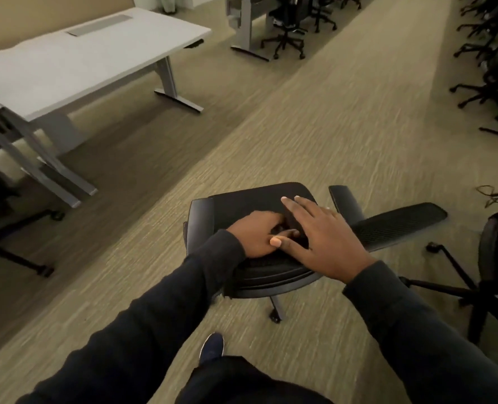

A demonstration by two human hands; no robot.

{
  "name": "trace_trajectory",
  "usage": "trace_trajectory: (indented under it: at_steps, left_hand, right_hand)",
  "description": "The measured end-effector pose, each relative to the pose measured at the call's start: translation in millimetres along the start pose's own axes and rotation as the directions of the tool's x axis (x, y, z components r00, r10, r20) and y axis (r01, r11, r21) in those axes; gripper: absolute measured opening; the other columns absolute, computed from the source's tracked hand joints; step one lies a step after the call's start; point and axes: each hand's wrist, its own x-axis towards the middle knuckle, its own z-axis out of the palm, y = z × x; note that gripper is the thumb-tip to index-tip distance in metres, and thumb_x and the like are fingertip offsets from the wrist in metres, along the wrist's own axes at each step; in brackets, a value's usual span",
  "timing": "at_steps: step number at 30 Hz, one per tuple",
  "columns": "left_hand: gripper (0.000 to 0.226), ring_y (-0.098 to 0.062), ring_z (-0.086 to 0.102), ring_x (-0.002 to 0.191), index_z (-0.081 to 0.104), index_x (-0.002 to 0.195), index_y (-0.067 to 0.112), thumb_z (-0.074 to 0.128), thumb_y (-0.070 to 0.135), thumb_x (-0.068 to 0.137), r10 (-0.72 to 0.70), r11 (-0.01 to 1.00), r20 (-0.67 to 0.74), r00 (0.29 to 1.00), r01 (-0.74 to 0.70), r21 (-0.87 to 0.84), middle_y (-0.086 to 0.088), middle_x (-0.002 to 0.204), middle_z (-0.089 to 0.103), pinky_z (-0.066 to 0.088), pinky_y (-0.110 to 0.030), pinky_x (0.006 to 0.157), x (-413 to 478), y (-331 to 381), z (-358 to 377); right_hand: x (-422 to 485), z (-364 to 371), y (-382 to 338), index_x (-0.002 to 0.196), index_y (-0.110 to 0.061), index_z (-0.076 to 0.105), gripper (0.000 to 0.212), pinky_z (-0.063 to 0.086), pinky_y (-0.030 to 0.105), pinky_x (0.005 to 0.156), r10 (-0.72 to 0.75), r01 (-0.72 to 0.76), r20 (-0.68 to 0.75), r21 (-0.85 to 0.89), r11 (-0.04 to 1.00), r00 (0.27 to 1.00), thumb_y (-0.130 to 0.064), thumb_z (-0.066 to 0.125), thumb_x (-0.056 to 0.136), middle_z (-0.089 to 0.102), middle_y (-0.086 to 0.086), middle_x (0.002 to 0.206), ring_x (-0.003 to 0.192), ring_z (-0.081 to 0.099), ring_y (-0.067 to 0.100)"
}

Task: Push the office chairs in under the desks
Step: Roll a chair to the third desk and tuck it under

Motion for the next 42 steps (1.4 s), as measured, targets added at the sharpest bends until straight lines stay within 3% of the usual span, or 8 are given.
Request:
trace_trajectory:
  at_steps: [2, 4, 8, 13, 27, 33, 37, 42]
  left_hand:
    - [0.043, -0.026, 0.060, 0.107, 0.061, 0.121, 0.013, 0.045, 0.047, 0.100, -0.065, 0.997, -0.005, 0.998, 0.065, -0.029, -0.009, 0.117, 0.064, 0.046, -0.032, 0.093, -1, 14, 5]
    - [0.053, -0.020, 0.059, 0.102, 0.062, 0.118, 0.021, 0.037, 0.062, 0.096, -0.127, 0.991, -0.035, 0.991, 0.129, 0.038, -0.003, 0.113, 0.062, 0.049, -0.042, 0.091, -2, 26, 16]
    - [0.066, -0.014, 0.057, 0.081, 0.061, 0.096, 0.027, 0.019, 0.078, 0.088, -0.270, 0.949, -0.229, 0.935, 0.299, 0.099, 0.004, 0.091, 0.058, 0.052, -0.041, 0.079, -5, 32, 38]
    - [0.067, -0.013, 0.048, 0.059, 0.055, 0.073, 0.026, 0.010, 0.074, 0.089, -0.260, 0.894, -0.547, 0.796, 0.413, 0.175, 0.007, 0.065, 0.050, 0.044, -0.036, 0.060, 3, 44, 51]
    - [0.061, -0.012, 0.044, 0.054, 0.055, 0.067, 0.025, 0.025, 0.073, 0.092, -0.231, 0.859, -0.713, 0.662, 0.483, 0.169, 0.010, 0.060, 0.047, 0.028, -0.030, 0.053, 114, -10, -11]
    - [0.059, -0.013, 0.048, 0.065, 0.055, 0.078, 0.023, 0.025, 0.071, 0.092, -0.277, 0.875, -0.669, 0.690, 0.469, 0.121, 0.007, 0.072, 0.051, 0.044, -0.036, 0.066, 190, -60, -66]
    - [0.056, -0.015, 0.050, 0.072, 0.056, 0.085, 0.022, 0.026, 0.069, 0.094, -0.287, 0.870, -0.655, 0.699, 0.476, 0.128, 0.005, 0.079, 0.052, 0.044, -0.037, 0.074, 235, -95, -101]
    - [0.054, -0.014, 0.048, 0.072, 0.054, 0.080, 0.023, 0.027, 0.069, 0.093, -0.316, 0.842, -0.697, 0.643, 0.528, 0.105, 0.007, 0.076, 0.053, 0.039, -0.034, 0.068, 300, -149, -154]
  right_hand:
    - [-16, -2, 27, 0.158, -0.027, 0.024, 0.100, 0.033, 0.049, 0.115, -0.034, 0.033, -0.013, -0.048, 0.998, 0.999, -0.091, 0.014, 0.081, 0.041, 0.003, 0.156, 0.140, 0.042, 0.023]
    - [-25, -2, 54, 0.153, -0.025, 0.037, 0.099, 0.039, 0.045, 0.109, -0.069, 0.065, -0.047, -0.092, 0.994, 0.997, -0.090, 0.014, 0.082, 0.053, 0.000, 0.145, 0.129, 0.053, 0.020]
    - [-24, -4, 94, 0.128, -0.020, 0.065, 0.088, 0.052, 0.040, 0.086, -0.134, 0.124, -0.185, -0.066, 0.990, 0.973, -0.086, 0.024, 0.087, 0.072, 0.000, 0.111, 0.098, 0.067, 0.020]
    - [6, -8, 107, 0.104, -0.019, 0.070, 0.071, 0.052, 0.037, 0.063, -0.249, 0.237, -0.309, -0.077, 0.968, 0.918, -0.079, 0.034, 0.091, 0.068, -0.001, 0.084, 0.075, 0.065, 0.020]
    - [162, -20, 153, 0.093, -0.020, 0.070, 0.059, 0.048, 0.038, 0.062, -0.355, 0.355, -0.400, -0.077, 0.932, 0.845, -0.073, 0.044, 0.092, 0.067, -0.003, 0.080, 0.072, 0.063, 0.021]
    - [277, -27, 172, 0.096, -0.019, 0.071, 0.059, 0.050, 0.038, 0.064, -0.362, 0.366, -0.398, -0.069, 0.928, 0.843, -0.072, 0.044, 0.092, 0.068, -0.002, 0.083, 0.076, 0.063, 0.020]
    - [351, -33, 179, 0.095, -0.020, 0.072, 0.058, 0.050, 0.038, 0.067, -0.358, 0.365, -0.396, -0.059, 0.929, 0.846, -0.071, 0.044, 0.091, 0.067, -0.003, 0.085, 0.079, 0.064, 0.021]
    - [458, -44, 181, 0.093, -0.022, 0.072, 0.058, 0.049, 0.037, 0.067, -0.364, 0.375, -0.397, -0.053, 0.925, 0.842, -0.072, 0.044, 0.088, 0.067, -0.004, 0.083, 0.079, 0.064, 0.020]
